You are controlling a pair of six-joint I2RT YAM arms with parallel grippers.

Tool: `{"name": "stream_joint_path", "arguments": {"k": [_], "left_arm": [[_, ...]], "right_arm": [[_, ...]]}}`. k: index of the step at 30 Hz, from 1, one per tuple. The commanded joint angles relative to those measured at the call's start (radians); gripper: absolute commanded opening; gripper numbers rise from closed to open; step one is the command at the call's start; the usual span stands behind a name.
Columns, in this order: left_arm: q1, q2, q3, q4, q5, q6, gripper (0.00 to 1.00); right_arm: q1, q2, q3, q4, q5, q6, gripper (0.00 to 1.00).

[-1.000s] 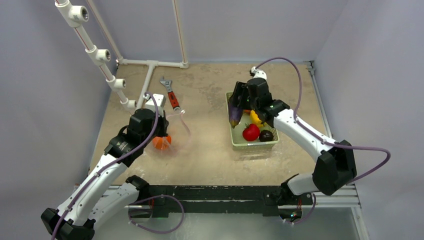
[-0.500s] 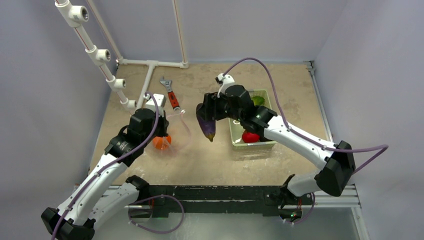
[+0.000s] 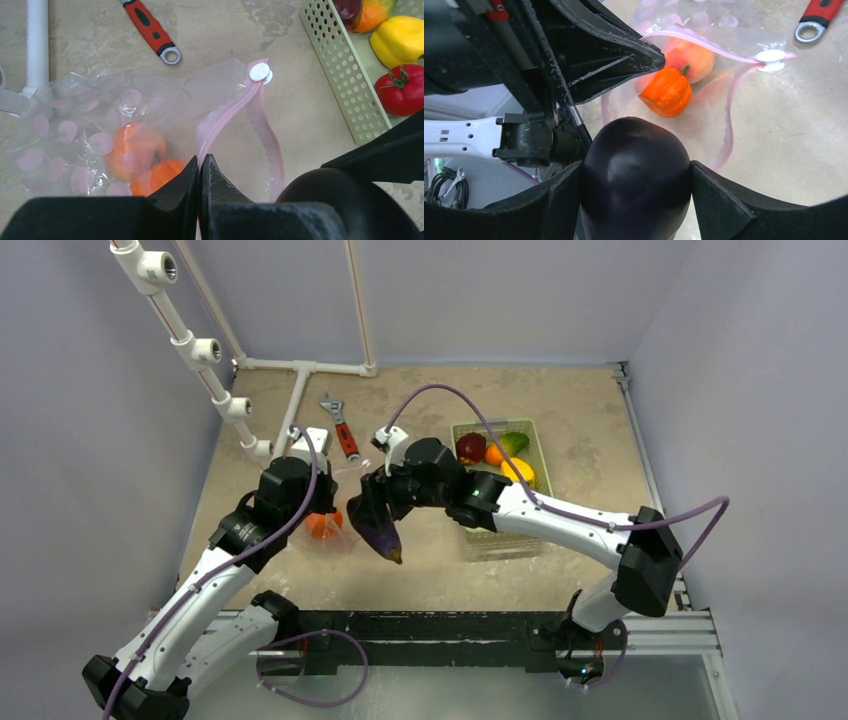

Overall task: Place the food in the zip-top bag and seal the zipper
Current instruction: Place the fake vegetable in the zipper food storage bag.

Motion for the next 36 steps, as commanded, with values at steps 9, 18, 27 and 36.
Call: {"name": "stream_joint_path", "arguments": {"k": [9, 18, 27, 36], "left_arm": [[-0.003, -0.018, -0.003, 0.049, 0.003, 0.012, 0.0], [-0.003, -0.043, -0.005, 0.057, 0.026, 0.017, 0.0], [-0.003, -0.047, -0.005, 0.055, 0.032, 0.02, 0.0], [-0.003, -0.049, -0.007, 0.055, 0.03, 0.019, 0.0]], "right_arm": [[0.009, 0.118, 0.107, 0.075, 0.001, 0.04, 0.3], [0.009, 0.211, 0.194, 0.024, 0.036, 0.064, 0.39], [0.007, 0.275, 0.228, 0.016, 0.099, 0.094, 0.6], [-0.005, 0.286, 0.231, 0.039, 0.154, 0.12, 0.87]]}}
